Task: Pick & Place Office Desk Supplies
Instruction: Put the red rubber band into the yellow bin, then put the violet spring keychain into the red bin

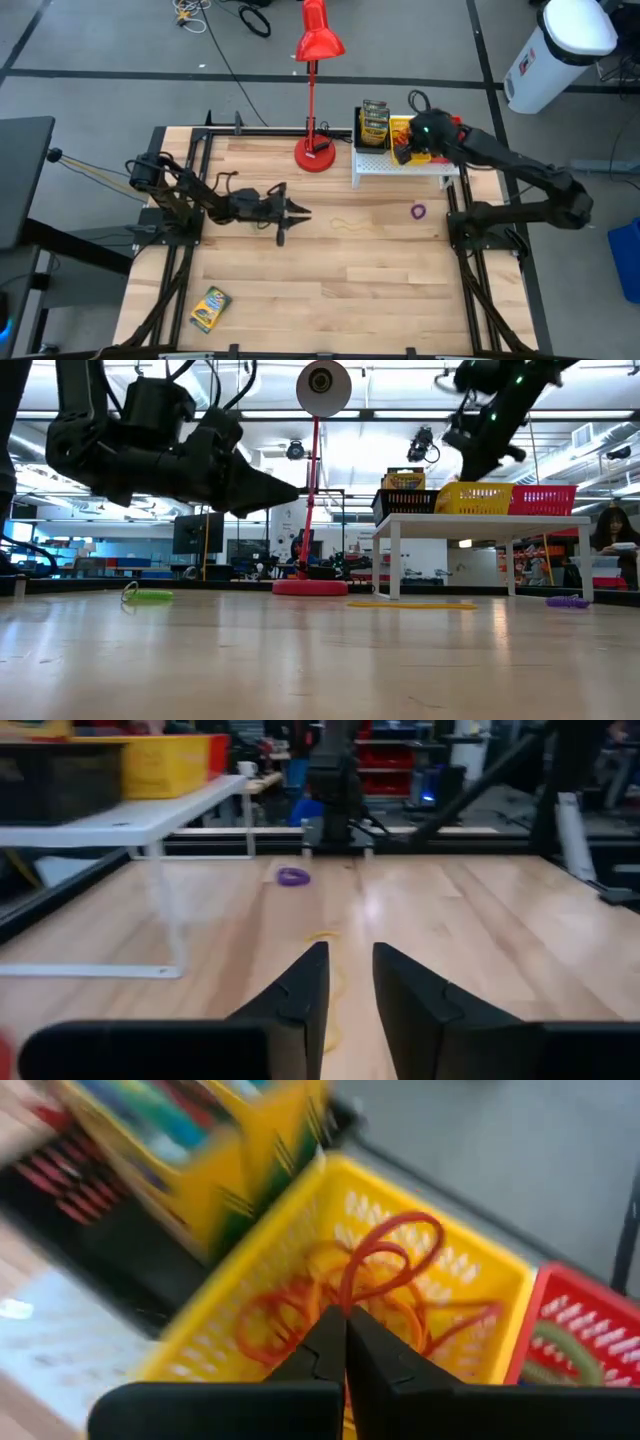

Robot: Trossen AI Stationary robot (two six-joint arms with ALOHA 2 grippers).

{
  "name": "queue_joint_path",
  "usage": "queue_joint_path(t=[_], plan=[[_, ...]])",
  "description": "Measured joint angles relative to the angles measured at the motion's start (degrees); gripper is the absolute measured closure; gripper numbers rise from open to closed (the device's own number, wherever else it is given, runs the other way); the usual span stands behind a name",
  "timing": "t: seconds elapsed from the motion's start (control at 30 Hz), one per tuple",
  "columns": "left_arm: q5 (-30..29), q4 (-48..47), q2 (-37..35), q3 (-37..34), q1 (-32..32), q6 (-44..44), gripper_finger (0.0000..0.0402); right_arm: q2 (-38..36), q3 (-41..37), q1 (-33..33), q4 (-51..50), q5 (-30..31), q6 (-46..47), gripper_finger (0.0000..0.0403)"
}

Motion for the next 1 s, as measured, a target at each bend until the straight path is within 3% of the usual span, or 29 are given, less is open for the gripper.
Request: queue_joint_path(t=[0.17,0.47,0.7,0.87,1.0], plan=[[-1.25,1.97,-0.02,-1.79,1.16,-1.18,0.0318,3.74,0.5,-2.4,-1.8,-1.41,-0.22,0.0367],[-6.39,0.79,-1.06,-1.79,1.32,-5.12,0.0318,2.47,0.54,-2.4,-0.49,-0.56,-1.5,0.0239],[-8.93,-8.81,-7.36,-1.76,1.32,-7.98,0.0318,-1.27,0.63,-2.38,-0.86,-0.58,-1.15,0.0157],[-10.83,-18.48,-12.07,-1.79,1.2,-9.33,0.0318,-3.83,2.46,-2.38,-2.97,-1.81,0.3,0.0135],[-13.64,-22.57,-14.58,-1.79,-0.36,-9.49,0.0318,-5.17,2.62,-2.38,-3.07,-2.68,0.49,0.0151]])
